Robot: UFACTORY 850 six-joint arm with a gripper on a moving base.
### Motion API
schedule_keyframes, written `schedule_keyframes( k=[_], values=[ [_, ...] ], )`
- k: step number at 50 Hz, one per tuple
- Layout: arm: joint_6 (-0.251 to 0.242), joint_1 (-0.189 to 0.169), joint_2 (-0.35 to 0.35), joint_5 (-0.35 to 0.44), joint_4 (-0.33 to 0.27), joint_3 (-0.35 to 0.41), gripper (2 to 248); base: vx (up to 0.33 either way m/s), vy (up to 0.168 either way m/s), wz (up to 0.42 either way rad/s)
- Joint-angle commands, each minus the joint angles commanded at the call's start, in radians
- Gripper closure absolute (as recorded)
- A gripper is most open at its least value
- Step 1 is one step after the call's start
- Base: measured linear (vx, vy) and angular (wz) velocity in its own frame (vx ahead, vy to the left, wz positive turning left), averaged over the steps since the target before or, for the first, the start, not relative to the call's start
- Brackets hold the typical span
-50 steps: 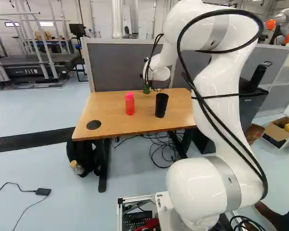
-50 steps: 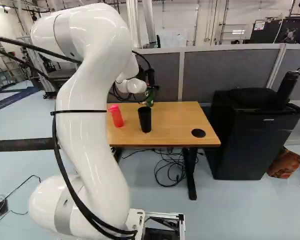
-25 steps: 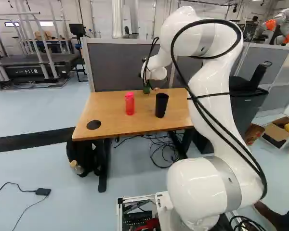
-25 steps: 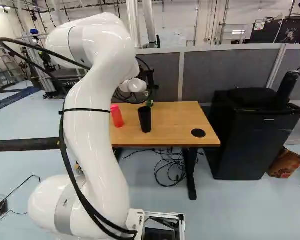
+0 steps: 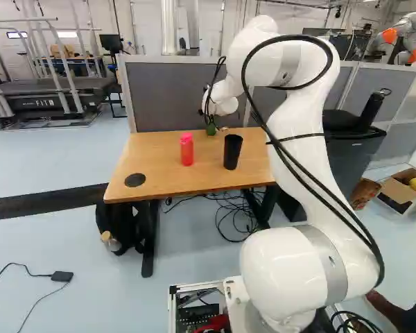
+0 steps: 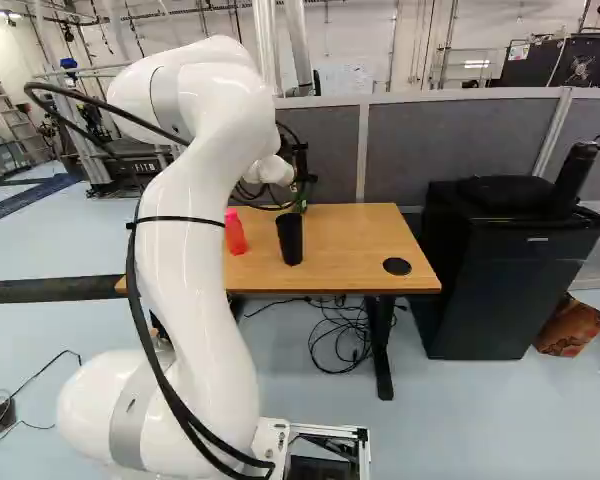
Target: Pick up the green bottle from the table
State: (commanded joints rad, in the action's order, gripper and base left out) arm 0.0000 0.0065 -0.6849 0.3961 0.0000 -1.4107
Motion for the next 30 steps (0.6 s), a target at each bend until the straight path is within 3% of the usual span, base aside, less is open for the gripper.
schedule_keyframes(
  k=[30],
  values=[
    [0.0, 0.0, -0.051, -0.085, 0.0, -0.071, 3, 0.0, 0.0, 0.0]
  ],
)
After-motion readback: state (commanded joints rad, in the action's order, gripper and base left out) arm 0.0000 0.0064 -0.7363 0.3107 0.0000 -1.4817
